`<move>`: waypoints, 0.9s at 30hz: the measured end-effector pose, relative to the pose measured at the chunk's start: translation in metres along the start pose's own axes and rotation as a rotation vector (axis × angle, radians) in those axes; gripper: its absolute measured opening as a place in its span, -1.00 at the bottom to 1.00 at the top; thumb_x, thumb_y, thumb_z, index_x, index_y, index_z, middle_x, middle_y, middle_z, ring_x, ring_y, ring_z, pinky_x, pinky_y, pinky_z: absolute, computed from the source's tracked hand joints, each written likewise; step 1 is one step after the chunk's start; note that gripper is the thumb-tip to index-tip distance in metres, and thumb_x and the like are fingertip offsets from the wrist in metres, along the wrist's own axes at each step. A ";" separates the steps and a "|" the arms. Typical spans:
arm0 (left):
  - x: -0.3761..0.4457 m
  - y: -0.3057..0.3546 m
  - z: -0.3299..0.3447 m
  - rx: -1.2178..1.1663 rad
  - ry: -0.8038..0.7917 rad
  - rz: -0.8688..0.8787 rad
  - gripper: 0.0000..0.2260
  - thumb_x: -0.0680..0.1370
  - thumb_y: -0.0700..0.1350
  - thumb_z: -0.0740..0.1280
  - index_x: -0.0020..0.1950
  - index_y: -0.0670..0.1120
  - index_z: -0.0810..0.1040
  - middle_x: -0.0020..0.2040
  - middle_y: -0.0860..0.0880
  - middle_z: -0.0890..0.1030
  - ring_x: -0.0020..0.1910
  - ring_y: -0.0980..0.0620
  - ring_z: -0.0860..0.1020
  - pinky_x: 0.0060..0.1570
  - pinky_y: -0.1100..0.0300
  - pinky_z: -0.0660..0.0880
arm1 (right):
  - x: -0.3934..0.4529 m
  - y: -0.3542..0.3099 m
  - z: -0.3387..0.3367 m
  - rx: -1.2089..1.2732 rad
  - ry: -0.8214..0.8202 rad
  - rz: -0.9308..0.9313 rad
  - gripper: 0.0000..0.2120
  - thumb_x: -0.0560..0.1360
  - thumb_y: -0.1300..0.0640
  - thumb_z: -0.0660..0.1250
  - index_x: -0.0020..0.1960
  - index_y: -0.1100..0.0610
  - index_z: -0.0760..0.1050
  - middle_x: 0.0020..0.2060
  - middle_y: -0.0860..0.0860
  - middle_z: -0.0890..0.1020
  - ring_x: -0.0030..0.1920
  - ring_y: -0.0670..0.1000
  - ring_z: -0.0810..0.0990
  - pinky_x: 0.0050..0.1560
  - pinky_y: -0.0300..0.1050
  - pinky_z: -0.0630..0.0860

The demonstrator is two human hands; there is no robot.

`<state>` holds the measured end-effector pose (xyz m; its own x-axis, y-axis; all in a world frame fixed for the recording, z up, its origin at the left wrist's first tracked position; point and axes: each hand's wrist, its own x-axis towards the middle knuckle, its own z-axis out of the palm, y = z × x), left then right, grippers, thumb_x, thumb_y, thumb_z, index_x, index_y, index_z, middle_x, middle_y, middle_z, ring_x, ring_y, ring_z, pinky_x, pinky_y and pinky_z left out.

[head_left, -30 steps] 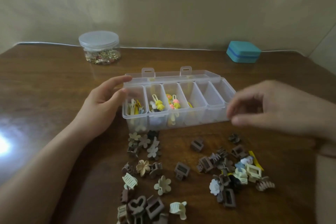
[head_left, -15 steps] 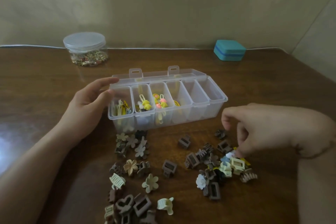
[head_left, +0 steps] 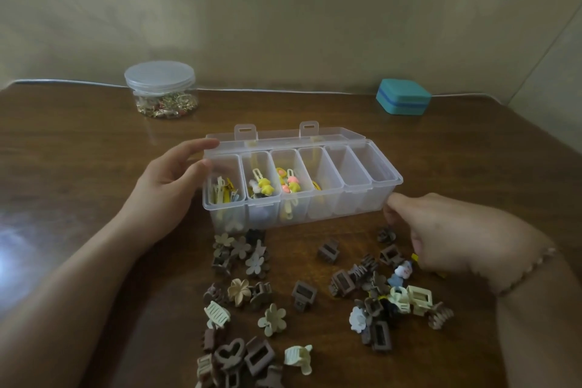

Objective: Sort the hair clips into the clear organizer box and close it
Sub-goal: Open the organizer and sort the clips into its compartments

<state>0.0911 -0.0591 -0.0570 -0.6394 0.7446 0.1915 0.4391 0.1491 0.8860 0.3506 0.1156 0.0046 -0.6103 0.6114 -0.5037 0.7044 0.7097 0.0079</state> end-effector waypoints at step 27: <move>0.004 -0.008 -0.002 -0.066 -0.028 0.010 -0.72 0.65 -0.06 0.24 0.35 0.13 0.50 0.05 0.21 0.69 0.06 0.40 0.58 -0.11 0.61 0.39 | 0.056 -0.072 -0.039 0.469 0.589 -0.510 -0.84 0.38 0.18 0.45 -0.24 -0.07 0.56 -0.26 -0.13 0.64 -0.33 -0.26 0.52 -0.29 -0.28 0.41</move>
<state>0.0841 -0.0584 -0.0626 -0.6165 0.7642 0.1894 0.4022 0.0989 0.9102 0.2511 0.1122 0.0091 -0.8843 0.4333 0.1741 0.2944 0.8067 -0.5124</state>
